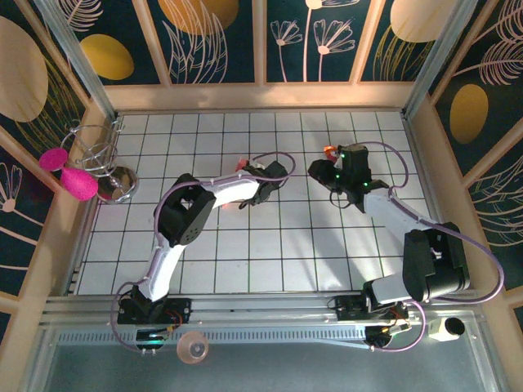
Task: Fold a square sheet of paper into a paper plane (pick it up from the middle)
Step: Turn over the paper at the center of the table.
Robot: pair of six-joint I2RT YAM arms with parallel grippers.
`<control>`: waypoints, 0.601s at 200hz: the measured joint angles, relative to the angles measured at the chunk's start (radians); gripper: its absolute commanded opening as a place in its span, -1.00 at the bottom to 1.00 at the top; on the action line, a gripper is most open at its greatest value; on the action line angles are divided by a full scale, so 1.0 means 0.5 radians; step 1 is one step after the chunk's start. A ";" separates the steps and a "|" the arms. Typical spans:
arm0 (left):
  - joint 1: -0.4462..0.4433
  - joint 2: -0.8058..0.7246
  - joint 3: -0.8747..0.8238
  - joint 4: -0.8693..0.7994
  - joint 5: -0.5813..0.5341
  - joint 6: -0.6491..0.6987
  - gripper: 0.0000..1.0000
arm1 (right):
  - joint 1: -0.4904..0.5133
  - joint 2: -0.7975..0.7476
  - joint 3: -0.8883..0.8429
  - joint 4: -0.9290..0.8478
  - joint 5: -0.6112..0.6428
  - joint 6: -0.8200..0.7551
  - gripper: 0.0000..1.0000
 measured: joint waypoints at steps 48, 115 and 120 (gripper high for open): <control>-0.015 -0.143 -0.073 0.182 0.496 -0.237 -0.07 | -0.021 -0.001 -0.033 0.001 0.013 0.031 -0.05; -0.024 -0.633 -0.636 0.791 1.344 -0.599 0.00 | -0.053 -0.030 -0.033 0.005 0.059 0.060 0.02; -0.024 -0.674 -0.681 0.848 1.405 -0.628 0.02 | -0.053 -0.030 -0.033 0.008 0.059 0.061 0.02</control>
